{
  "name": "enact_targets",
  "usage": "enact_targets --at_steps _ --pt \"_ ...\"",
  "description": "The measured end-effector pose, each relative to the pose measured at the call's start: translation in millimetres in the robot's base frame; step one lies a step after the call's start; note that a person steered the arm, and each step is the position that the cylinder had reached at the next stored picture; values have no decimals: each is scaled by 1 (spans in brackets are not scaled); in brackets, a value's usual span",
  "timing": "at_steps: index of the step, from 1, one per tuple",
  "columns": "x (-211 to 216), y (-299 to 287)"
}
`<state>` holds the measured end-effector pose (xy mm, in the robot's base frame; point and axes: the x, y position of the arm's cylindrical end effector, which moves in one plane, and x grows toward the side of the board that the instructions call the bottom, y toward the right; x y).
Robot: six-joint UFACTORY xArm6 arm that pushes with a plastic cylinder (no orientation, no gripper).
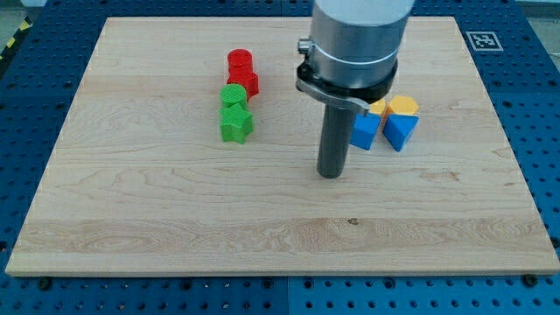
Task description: Point your arm to the left side of the green star
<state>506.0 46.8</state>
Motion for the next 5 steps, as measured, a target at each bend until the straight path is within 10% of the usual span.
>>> enact_targets --at_steps 5 --pt "-47 -208"
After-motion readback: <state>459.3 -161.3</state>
